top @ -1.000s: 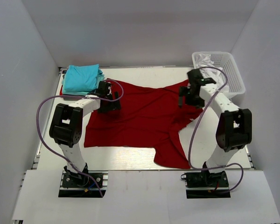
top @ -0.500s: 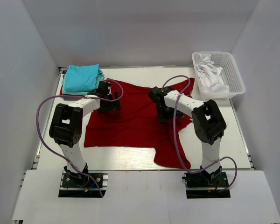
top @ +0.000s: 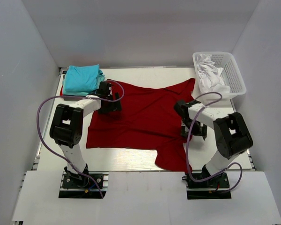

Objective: Fold and stack the t-shirts
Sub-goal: Flatten out the tshirt

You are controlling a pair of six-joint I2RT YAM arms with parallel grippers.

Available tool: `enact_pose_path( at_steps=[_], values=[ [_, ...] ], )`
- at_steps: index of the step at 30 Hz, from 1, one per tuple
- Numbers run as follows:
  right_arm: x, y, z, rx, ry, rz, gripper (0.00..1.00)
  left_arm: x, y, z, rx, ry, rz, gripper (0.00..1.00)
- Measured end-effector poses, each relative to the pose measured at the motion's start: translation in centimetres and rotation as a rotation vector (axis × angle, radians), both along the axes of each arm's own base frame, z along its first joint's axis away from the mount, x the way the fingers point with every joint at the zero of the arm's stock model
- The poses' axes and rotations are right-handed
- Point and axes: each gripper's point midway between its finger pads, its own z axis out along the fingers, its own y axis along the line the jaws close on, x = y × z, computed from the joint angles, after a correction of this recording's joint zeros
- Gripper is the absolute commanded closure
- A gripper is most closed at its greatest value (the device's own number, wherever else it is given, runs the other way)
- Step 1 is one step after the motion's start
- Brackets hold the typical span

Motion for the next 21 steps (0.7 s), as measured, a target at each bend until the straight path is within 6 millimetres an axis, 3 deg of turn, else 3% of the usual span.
enact_pose_path(
  at_steps=[4,10,13,18,21],
  values=[
    [-2.4,-2.3,-0.4,0.018,-0.002,-0.129,0.1,-0.1,0.1,-0.1,0.006,0.011,0.002,0.0],
    [-2.8,-4.8,1.2,0.063,-0.108,-0.273,0.1,0.0,0.4,-0.2,0.026,0.013,0.016,0.0],
    [-3.4,-5.3,0.9,0.117,-0.131,-0.322,0.1,0.1,0.7,-0.2,0.037,0.011,0.023,0.0],
    [-6.0,-5.6,-1.2,0.182,-0.047,-0.385,0.1,-0.1,1.1,-0.2,0.058,0.025,0.038,0.0],
    [-6.2,-5.5,-1.0,0.226,-0.055,-0.391,0.1,-0.4,1.5,-0.3,0.081,0.043,0.05,0.0]
  ],
)
